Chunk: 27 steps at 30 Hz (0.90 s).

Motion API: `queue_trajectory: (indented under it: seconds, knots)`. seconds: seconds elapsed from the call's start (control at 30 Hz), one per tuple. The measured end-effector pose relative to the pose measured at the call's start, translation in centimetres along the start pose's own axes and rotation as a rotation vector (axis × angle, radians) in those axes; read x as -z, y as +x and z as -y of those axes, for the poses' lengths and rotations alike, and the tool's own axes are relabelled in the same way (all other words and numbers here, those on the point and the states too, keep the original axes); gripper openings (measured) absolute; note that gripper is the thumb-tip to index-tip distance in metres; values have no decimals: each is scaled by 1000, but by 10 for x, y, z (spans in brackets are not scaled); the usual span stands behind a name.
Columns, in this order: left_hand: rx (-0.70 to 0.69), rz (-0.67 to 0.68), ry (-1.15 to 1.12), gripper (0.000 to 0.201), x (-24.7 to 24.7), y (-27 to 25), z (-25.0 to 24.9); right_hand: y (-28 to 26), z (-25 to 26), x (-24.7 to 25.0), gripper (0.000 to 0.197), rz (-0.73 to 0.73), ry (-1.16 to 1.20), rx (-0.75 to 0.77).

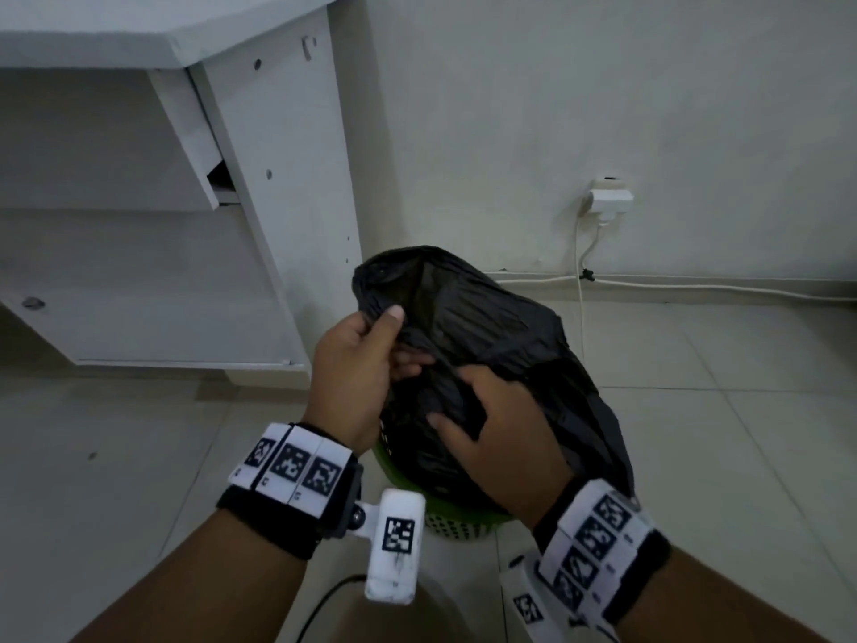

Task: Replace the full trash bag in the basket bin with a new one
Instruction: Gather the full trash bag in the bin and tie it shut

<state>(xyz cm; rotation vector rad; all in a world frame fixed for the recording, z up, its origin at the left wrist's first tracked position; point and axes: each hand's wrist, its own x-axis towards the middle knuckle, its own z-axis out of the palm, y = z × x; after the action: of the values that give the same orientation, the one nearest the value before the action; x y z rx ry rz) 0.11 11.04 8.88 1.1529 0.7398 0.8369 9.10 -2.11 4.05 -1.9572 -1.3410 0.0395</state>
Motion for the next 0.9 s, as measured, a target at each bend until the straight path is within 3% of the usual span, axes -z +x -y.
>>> queue_trajectory:
  seconds: [0.17, 0.3, 0.37, 0.43, 0.5, 0.57, 0.63, 0.7, 0.77, 0.9]
  knots:
    - [-74, -149, 19, 22, 15, 19, -1, -23, -27, 20, 18, -1, -20, -56]
    - [-123, -158, 255, 28, 28, 24, 10, -10, -49, 55, 12, -48, -108, -10]
    - [-241, -246, 442, 42, 26, 17, 12, 1, -49, 68, 16, -58, -156, 21]
    - [-553, -316, 639, 46, 18, 6, 6, 12, -41, 76, 20, -56, -181, 96]
    - [-883, -139, 873, 42, 7, -4, -1, 23, -27, 78, 23, -33, -188, 181]
    - [-997, 144, 1012, 38, -1, -7, -1, 32, -14, 76, 27, -20, -190, 244]
    - [-972, 302, 1002, 33, -3, -6, 2, 39, -5, 74, 28, -17, -178, 257]
    - [-925, 346, 990, 29, 1, -2, 5, 42, -5, 72, 28, -38, -200, 237]
    - [-897, 308, 987, 28, 11, 3, 4, 41, -13, 71, 31, -83, -255, 197]
    - [-831, 104, 931, 31, 39, 13, 0, 35, -47, 80, 22, -162, -338, 47]
